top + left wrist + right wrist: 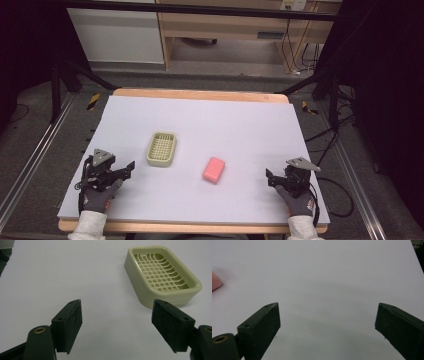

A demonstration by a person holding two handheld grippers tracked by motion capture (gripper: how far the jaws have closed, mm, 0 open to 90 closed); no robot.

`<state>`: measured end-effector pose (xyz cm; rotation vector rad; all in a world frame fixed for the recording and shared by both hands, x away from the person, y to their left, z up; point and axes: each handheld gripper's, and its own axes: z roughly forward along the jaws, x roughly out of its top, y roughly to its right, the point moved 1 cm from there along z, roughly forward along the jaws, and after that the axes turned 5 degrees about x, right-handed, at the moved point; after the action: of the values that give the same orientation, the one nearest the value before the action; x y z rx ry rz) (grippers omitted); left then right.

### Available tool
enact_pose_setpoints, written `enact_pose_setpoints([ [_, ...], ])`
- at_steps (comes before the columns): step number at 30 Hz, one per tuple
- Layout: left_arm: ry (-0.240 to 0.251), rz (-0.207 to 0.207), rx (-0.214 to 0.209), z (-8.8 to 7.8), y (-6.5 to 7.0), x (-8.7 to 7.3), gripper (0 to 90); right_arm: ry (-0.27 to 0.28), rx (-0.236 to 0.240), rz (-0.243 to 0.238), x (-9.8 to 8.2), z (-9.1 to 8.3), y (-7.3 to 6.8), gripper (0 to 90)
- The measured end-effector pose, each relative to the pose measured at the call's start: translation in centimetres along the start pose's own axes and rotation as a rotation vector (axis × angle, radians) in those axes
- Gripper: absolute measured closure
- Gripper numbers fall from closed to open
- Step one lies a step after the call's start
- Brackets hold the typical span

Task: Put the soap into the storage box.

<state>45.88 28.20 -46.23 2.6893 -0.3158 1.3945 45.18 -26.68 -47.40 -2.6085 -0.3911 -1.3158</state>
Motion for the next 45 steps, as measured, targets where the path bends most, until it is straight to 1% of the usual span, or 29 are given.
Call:
enact_pose_setpoints([
  [1,-0.001,-0.003,-0.001,0.0,0.1,0.0,23.9,0.001,0.002,0.0,0.0,0.0,0.0,4.4],
  [3,-0.003,-0.004,-0.003,0.0,0.2,0.0,24.1,0.004,-0.007,0.002,0.0,0.0,-0.1,5.1],
  [4,-0.003,-0.001,-0.008,-0.1,0.4,0.1,24.1,0.008,-0.009,0.007,0.1,-0.1,-0.1,8.5],
  [6,0.004,-0.007,-0.013,-0.2,0.5,0.3,24.3,0.009,-0.013,0.003,0.0,-0.2,0.0,9.5],
  [10,0.011,-0.005,-0.024,-0.4,0.9,0.5,24.4,0.006,-0.007,0.005,-0.1,-0.1,-0.1,9.7],
  [14,0.009,0.007,-0.036,-0.5,1.2,0.6,24.4,0.002,-0.008,0.006,-0.1,-0.1,-0.2,9.7],
  [16,0.013,0.002,-0.044,-0.6,1.4,0.7,24.4,-0.001,-0.007,0.006,-0.1,-0.1,-0.2,9.7],
  [20,0.013,0.013,-0.058,-0.7,1.8,0.9,24.3,-0.009,-0.007,0.008,-0.2,0.1,-0.2,9.4],
  [23,0.014,0.022,-0.07,-0.8,2.3,1.1,24.3,-0.006,-0.005,0.005,-0.2,0.1,-0.3,9.4],
  [25,0.017,0.02,-0.079,-0.8,2.6,1.2,24.2,-0.009,-0.003,0.007,-0.2,0.1,-0.4,9.4],
  [26,0.019,0.03,-0.082,-0.9,2.8,1.3,24.2,-0.008,-0.005,0.007,-0.2,0.1,-0.4,9.3],
  [31,0.015,0.037,-0.106,-0.9,3.7,1.4,23.8,-0.01,-0.003,0.007,-0.2,0.1,-0.4,9.3],
  [33,0.014,0.049,-0.112,-1.0,4.0,1.5,23.7,-0.01,-0.004,0.002,-0.2,0.1,-0.4,9.3],
  [38,0.021,0.05,-0.116,-0.9,4.6,1.9,23.3,-0.007,-0.01,0.007,-0.2,0.1,-0.4,8.6],
  [39,0.022,0.055,-0.115,-1.0,4.7,1.9,23.3,-0.005,-0.01,0.012,-0.1,0.1,-0.4,8.6],
  [42,0.021,0.072,-0.12,-1.1,4.9,2.1,23.3,-0.005,-0.014,0.007,-0.2,0.1,-0.4,8.4],
  [45,0.025,0.076,-0.126,-1.1,5.2,2.4,23.0,-0.006,-0.014,0.005,-0.1,0.1,-0.4,8.3],
])
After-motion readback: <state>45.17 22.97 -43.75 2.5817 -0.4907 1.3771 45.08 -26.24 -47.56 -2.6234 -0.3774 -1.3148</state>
